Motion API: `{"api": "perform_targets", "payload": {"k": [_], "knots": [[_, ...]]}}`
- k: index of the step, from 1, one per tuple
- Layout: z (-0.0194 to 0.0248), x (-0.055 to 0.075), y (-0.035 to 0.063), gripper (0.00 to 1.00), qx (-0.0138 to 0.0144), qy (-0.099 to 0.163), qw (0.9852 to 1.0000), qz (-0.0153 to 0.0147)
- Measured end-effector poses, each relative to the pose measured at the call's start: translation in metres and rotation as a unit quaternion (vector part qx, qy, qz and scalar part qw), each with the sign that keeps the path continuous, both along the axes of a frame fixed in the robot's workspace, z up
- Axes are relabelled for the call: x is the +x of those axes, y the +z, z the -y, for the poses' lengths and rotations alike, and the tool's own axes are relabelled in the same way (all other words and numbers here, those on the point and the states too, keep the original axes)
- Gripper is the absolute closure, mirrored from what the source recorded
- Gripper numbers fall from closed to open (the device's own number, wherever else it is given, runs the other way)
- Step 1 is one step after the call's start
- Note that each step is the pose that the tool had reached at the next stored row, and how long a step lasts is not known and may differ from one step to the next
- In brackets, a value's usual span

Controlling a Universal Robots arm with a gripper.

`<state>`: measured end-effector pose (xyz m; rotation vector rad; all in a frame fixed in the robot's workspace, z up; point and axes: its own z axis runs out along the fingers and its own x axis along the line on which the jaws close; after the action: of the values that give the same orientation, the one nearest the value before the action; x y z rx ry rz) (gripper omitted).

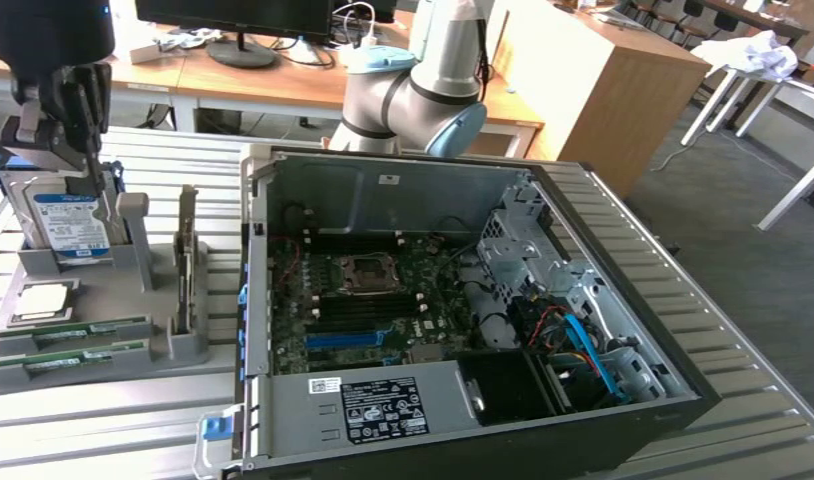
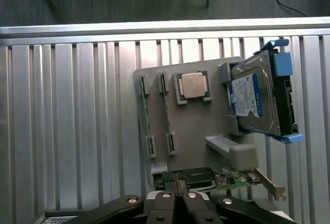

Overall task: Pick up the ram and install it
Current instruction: 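Pick up the ram and move it above insertion slot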

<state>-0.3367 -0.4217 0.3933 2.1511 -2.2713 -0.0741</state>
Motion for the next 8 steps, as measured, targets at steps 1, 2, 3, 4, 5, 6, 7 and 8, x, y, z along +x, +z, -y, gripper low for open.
{"api": "perform_targets", "payload": {"k": [1,2,3,4,5,6,7,8], "knots": [[0.0000,0.0000,0.0000,0.90,0.0000,0.005,1.0000,0.0000],[0.0000,0.0000,0.0000,0.90,0.0000,0.010,0.9999,0.0000],[0.0000,0.0000,0.0000,0.90,0.0000,0.015,0.9999,0.0000],[0.0000,0.0000,0.0000,0.90,0.0000,0.020,0.9998,0.0000],[0.0000,0.0000,0.0000,0.90,0.0000,0.025,0.9997,0.0000],[0.0000,0.0000,0.0000,0.90,0.0000,0.029,0.9996,0.0000],[0.0000,0.0000,0.0000,0.90,0.0000,0.033,0.9994,0.0000],[0.0000,0.0000,0.0000,0.90,0.0000,0.037,0.9993,0.0000]]}}
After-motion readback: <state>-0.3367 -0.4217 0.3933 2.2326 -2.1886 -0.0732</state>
